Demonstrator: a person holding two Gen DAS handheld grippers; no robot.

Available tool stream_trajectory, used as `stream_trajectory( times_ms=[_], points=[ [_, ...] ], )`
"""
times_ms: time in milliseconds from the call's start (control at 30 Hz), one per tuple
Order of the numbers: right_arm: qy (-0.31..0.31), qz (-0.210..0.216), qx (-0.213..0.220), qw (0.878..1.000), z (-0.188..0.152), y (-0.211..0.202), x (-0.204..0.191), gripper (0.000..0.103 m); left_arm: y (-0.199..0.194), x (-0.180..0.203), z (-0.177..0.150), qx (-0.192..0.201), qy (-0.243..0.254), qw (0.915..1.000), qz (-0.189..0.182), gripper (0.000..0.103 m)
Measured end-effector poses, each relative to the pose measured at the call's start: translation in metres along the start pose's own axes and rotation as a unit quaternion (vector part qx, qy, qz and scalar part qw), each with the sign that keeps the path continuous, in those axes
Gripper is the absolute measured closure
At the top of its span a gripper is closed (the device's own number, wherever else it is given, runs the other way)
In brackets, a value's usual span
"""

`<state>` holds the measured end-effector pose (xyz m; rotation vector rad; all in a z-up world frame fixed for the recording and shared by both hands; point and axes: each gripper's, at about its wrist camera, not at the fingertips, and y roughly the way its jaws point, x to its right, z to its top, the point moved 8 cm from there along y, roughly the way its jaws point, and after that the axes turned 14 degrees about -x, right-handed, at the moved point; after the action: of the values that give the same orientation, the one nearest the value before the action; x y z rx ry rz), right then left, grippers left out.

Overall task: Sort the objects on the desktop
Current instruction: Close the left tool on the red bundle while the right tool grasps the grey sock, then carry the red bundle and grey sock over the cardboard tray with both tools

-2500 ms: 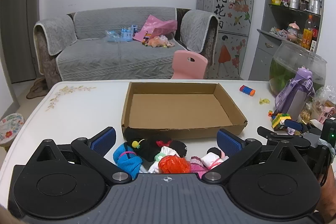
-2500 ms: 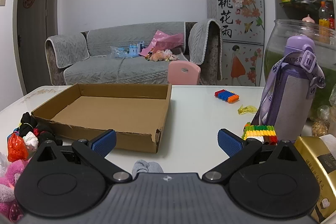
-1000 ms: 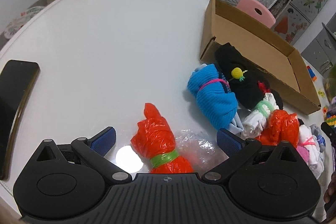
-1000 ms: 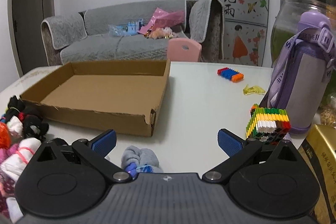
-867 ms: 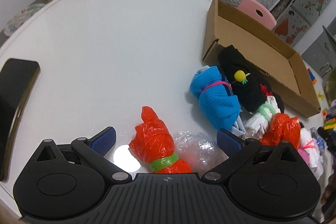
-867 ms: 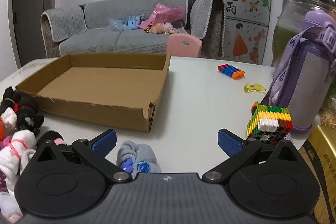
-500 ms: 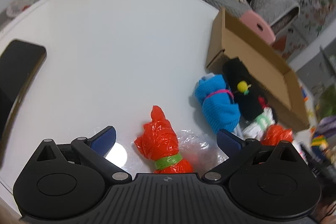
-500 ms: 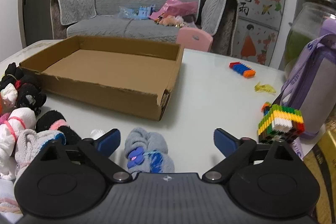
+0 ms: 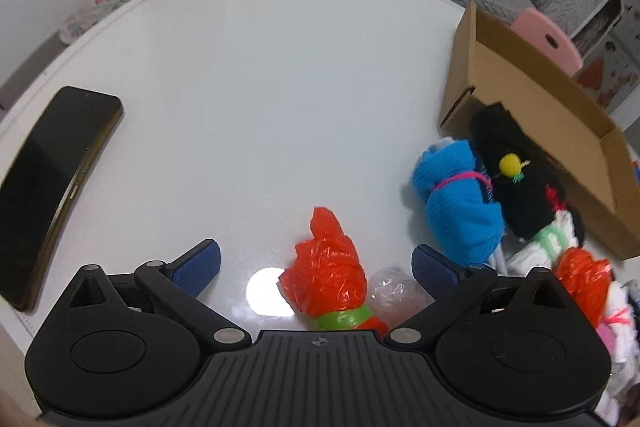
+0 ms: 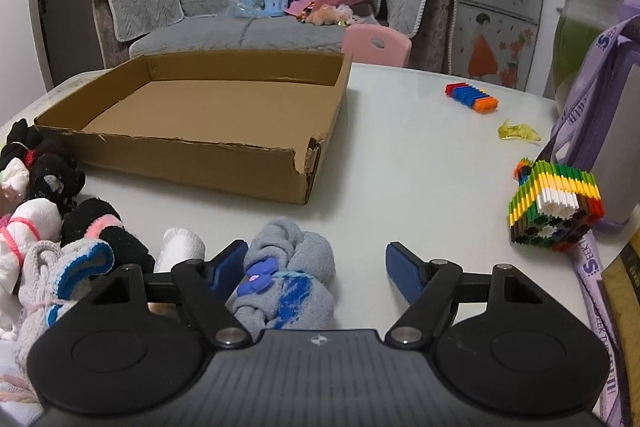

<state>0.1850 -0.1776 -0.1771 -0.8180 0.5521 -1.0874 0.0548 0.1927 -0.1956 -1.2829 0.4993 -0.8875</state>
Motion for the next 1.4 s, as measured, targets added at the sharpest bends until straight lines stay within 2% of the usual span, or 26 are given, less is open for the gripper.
stream_trajectory(
  times_ms=[100,200,267,333,400,467,633,767,1067,1167,1400],
  points=[
    [0.000,0.005,-0.001,1.000,-0.001,-0.002,-0.001,0.032,0.001,0.005,-0.004,0.006,-0.003,0.9994,0.032,0.004],
    [-0.001,0.008,-0.001,1.000,-0.001,-0.003,-0.001,0.041,0.001,0.013,-0.010,0.012,0.008,0.9966,0.082,0.014],
    [-0.002,0.010,-0.002,1.000,-0.001,-0.004,-0.002,0.045,-0.003,0.019,-0.014,0.015,0.018,0.9968,0.077,0.028],
    [-0.001,0.011,-0.001,1.000,0.000,-0.004,-0.001,0.052,-0.006,0.026,-0.017,0.013,0.026,0.9969,0.073,0.054],
    [0.001,0.012,-0.001,1.000,0.000,-0.005,0.000,0.060,-0.006,0.032,-0.019,0.008,0.031,0.9970,0.071,0.062],
    [0.002,0.016,-0.001,1.000,0.000,-0.006,0.000,0.064,-0.005,0.033,-0.022,0.007,0.034,0.9972,0.067,0.064],
    [0.006,0.027,-0.001,1.000,0.000,-0.007,0.000,0.068,-0.004,0.033,-0.021,0.006,0.038,0.9975,0.059,0.070],
    [0.030,0.052,-0.001,0.998,0.000,-0.009,0.005,0.069,-0.008,0.031,-0.013,0.003,0.037,0.9983,0.045,0.071],
    [0.074,0.092,0.022,0.993,-0.001,-0.028,0.017,0.069,-0.028,0.029,0.000,0.052,0.070,0.9951,0.047,0.071],
    [0.079,0.098,0.034,0.991,-0.002,-0.037,0.019,0.069,-0.040,0.031,0.007,0.069,0.081,0.9936,0.038,0.071],
    [0.099,0.121,0.082,0.984,0.010,-0.069,0.028,0.069,-0.073,0.041,0.029,0.123,0.120,0.9844,0.035,0.071]
  ],
)
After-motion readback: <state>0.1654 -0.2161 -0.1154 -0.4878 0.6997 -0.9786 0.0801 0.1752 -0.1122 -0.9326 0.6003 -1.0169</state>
